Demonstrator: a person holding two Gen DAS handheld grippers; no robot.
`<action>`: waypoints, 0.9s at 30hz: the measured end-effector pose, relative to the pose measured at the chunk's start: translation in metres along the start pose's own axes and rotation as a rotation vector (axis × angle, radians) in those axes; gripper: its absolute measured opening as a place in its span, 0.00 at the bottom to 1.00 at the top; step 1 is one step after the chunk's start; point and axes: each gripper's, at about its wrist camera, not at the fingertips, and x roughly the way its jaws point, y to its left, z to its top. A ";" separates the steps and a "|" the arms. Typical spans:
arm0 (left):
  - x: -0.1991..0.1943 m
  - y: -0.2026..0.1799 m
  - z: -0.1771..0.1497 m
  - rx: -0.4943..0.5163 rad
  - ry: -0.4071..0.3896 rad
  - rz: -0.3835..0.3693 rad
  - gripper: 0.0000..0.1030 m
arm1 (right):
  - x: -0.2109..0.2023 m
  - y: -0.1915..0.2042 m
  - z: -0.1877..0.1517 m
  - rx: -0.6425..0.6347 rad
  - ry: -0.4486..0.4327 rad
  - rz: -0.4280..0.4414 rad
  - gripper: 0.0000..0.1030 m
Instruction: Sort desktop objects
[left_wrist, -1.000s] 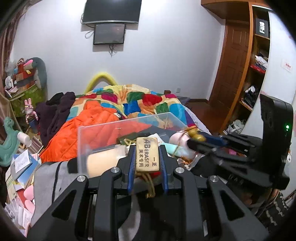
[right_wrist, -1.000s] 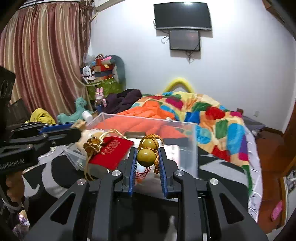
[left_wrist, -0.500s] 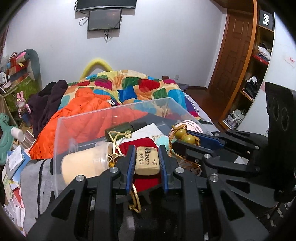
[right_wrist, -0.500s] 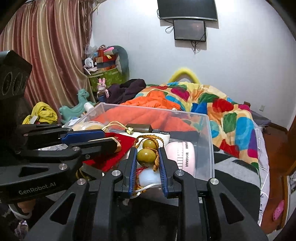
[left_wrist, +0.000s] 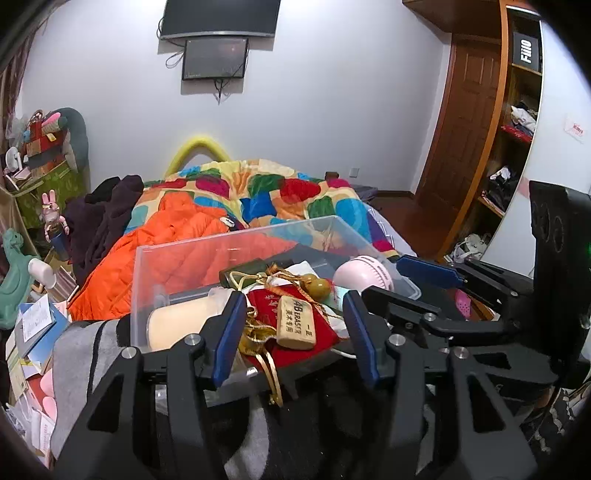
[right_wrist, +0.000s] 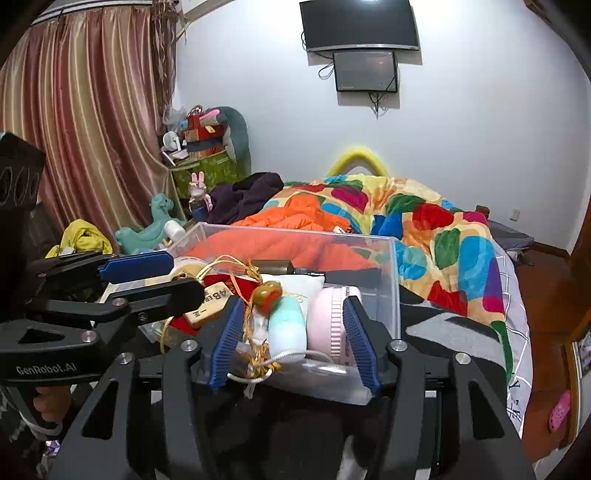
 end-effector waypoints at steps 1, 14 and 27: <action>-0.002 -0.001 0.000 0.001 -0.002 -0.002 0.53 | -0.002 0.001 0.000 -0.006 -0.003 -0.003 0.53; -0.034 0.001 -0.016 -0.018 -0.043 0.024 0.70 | -0.039 0.010 -0.011 -0.017 -0.062 -0.064 0.74; -0.052 0.003 -0.040 -0.068 -0.037 0.071 0.91 | -0.053 0.014 -0.022 -0.012 -0.035 -0.120 0.82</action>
